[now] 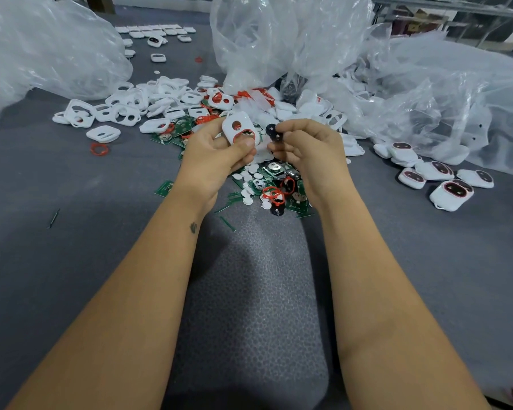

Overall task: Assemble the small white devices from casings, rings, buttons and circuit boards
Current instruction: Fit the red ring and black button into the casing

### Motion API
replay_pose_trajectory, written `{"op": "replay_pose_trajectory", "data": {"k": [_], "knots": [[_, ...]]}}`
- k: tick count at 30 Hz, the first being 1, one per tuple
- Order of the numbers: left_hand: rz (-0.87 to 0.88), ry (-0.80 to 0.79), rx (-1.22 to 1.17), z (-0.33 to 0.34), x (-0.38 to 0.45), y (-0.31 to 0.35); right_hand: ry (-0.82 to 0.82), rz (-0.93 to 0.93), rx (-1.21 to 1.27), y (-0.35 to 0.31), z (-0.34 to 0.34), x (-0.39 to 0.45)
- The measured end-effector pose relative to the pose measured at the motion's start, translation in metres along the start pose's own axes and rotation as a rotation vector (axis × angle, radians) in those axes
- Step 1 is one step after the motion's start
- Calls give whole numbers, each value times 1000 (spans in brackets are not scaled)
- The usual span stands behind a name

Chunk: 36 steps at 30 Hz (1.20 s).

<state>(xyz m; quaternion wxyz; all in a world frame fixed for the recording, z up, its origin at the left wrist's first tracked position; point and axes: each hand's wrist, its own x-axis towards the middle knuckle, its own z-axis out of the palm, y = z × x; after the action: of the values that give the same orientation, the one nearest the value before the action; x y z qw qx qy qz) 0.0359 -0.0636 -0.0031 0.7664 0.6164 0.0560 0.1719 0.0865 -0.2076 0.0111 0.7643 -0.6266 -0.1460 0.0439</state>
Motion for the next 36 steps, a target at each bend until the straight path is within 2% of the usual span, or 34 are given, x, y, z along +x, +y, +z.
{"op": "replay_pose_trajectory", "data": {"k": [5,16,26,36], "knots": [[-7,-5,1,1,0,0,0,-99,-59,3,1,1],[-16,-108,93,0,1,-5,-26,-52,-241,6,0,1],[-3,-74,168,-4,3,-10,-166,-3,-201,7,4,0],[-100,-26,65,-3,5,-7,-128,-28,-211,8,4,-1]]}}
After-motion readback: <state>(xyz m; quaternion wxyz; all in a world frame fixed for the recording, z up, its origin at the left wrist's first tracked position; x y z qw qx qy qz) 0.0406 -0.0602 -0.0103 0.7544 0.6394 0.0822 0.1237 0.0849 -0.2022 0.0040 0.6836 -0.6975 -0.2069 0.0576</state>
